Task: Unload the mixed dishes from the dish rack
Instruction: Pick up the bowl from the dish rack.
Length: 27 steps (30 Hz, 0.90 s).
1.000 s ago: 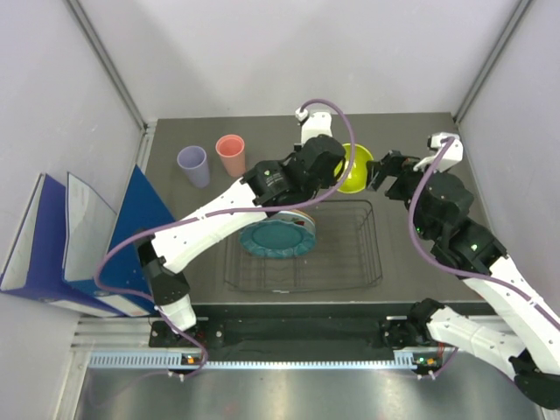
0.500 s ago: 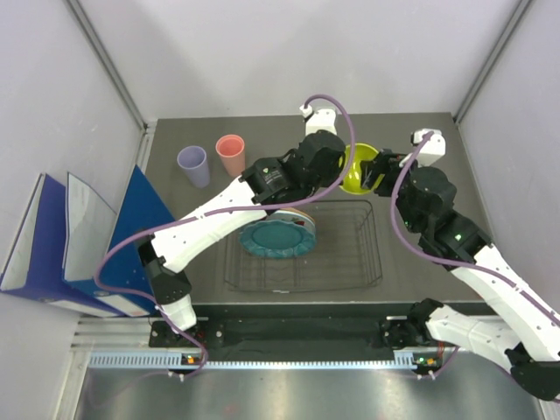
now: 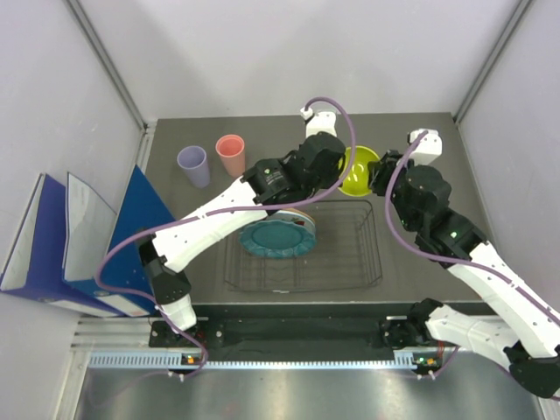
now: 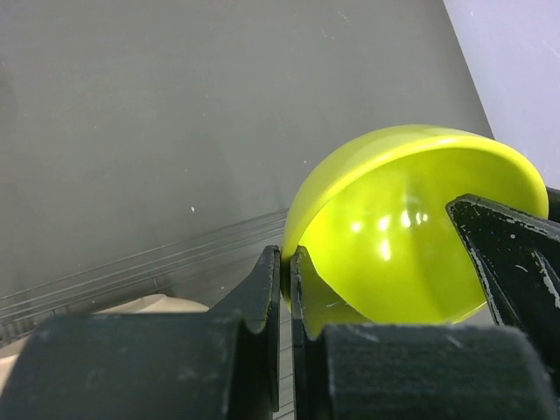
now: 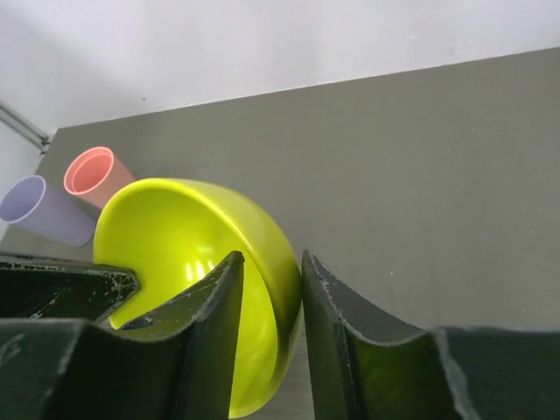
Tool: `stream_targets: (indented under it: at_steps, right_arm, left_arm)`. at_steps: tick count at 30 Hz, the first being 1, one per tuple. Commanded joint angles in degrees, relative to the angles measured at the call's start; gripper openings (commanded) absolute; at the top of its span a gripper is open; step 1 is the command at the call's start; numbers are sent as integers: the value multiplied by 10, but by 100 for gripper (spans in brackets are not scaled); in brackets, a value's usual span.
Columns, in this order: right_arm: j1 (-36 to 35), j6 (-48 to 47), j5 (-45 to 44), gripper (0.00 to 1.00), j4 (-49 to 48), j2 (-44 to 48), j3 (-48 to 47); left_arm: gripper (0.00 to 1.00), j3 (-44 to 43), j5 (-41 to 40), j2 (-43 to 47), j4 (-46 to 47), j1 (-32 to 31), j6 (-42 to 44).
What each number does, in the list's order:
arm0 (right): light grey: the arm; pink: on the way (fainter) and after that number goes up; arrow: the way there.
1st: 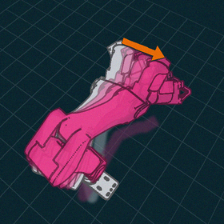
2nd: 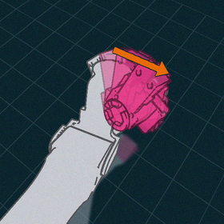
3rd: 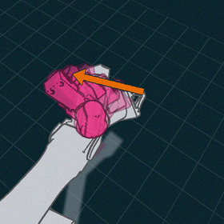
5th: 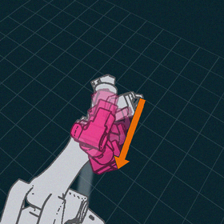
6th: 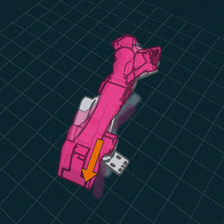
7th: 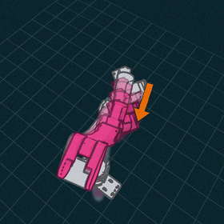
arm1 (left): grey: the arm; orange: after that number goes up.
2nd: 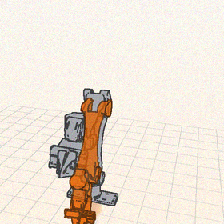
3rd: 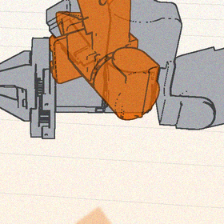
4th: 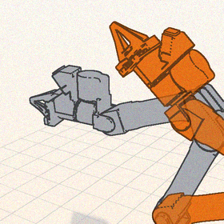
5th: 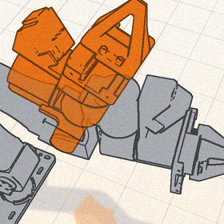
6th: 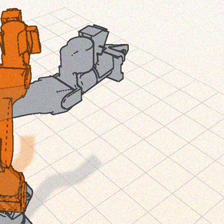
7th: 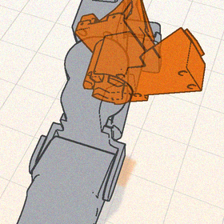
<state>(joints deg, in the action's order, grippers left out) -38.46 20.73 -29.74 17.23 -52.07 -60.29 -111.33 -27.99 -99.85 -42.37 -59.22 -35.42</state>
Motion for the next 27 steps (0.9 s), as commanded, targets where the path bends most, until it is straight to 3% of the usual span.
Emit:
stream_targets:
  at_steps: [1, 15, 19, 21, 27]
  right_arm:
    - [-7, 3, 6, 33, -17, -8, 6]
    - [-6, 4, 1, 31, -24, -39, 25]
    - [-7, 4, 4, 16, -26, -41, 27]
    - [-6, 5, 4, 0, -26, -42, 29]
    - [-6, 3, 1, 0, -25, -34, 30]
  left_arm:
    - [0, 7, 8, 29, 57, -2, -3]
    - [0, 29, 15, 42, 71, -2, -4]
    - [0, 30, 17, 43, 72, -2, -4]
    - [0, 31, 16, 43, 73, -2, -4]
    - [0, 36, 14, 44, 77, -2, -3]
